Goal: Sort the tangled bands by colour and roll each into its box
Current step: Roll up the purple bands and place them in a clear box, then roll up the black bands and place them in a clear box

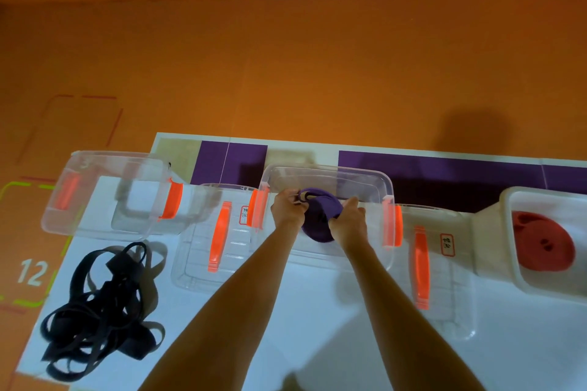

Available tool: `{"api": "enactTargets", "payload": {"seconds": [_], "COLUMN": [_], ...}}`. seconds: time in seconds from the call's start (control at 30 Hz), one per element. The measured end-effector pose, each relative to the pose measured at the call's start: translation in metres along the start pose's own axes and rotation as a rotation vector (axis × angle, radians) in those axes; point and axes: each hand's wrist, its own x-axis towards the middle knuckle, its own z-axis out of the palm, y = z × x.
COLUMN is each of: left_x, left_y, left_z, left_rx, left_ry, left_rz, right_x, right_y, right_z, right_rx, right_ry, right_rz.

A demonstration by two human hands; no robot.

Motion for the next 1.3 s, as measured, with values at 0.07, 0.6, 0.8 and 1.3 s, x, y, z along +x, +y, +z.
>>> {"api": "enactTargets", "payload": {"seconds": [0.07, 0.6, 0.8, 1.3], "left_x": [0.000, -0.125, -0.120, -0.044], "left_y": [0.003, -0.061, -0.172, -0.404], "left_z": [-0.003, -0.184, -0.274, -0.448], "left_rx": [0.051, 0.719, 0.737, 0.485], "left_ry": [-0.046, 0.060, 0.052, -0.327], "left_rz": [0.041, 0.724, 0.661, 0.101], "right_x": [-0.003, -0.160, -0.228, -0.256], "right_y": [-0.001, -0.022, -0.042, -0.096], "right_z": [0.000, 0.013, 0.110, 0.374], "right_rx": [-0.064, -0.386, -0.281, -0.206], "right_ry": [0.002, 0.294, 0.322, -0.344], "right_rz": [0.002, -0.656, -0.721, -0.293]}}
